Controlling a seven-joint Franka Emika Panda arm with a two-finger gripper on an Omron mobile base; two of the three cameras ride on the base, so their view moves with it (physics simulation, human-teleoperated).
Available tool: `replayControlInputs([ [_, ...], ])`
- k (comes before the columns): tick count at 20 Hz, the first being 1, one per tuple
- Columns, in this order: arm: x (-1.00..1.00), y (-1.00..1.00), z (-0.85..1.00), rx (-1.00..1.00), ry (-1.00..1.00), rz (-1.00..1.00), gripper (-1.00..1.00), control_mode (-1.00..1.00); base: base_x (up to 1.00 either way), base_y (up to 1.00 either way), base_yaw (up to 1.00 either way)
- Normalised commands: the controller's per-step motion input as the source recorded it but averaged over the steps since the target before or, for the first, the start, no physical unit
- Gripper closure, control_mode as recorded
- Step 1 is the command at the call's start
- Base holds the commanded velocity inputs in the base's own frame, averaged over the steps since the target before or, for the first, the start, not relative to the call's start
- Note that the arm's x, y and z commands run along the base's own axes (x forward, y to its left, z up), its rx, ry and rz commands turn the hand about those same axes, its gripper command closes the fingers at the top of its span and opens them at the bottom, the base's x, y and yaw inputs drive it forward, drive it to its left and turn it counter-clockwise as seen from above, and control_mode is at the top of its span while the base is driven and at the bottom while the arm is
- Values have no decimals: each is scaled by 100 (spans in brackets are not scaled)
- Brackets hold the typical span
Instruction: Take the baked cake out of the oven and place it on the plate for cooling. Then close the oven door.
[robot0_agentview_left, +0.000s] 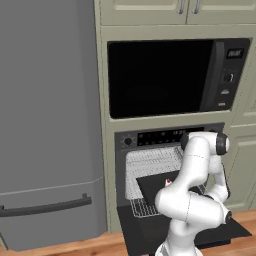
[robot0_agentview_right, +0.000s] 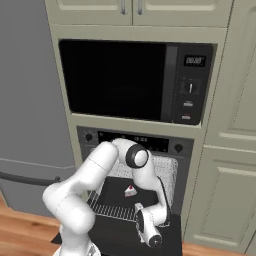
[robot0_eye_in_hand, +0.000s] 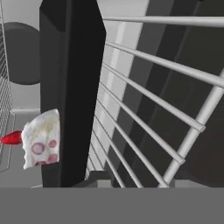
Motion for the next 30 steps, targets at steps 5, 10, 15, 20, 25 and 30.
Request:
replayControlInputs([
  [5,0,0,0,0,0,0,-100,-100,0,0,0],
  [10,-39,-9,28,-12,8,-8,-100,-100,0,0,0],
  [15,-49,-23,64,-16,21,-7,-100,-100,0,0,0],
  [20,-37,-17,91,-22,35,-4,-100,-100,0,0,0],
  [25,-15,-4,100,-25,45,-2,-100,-100,0,0,0],
  [30,0,8,90,-20,30,8,-100,-100,0,0,0],
])
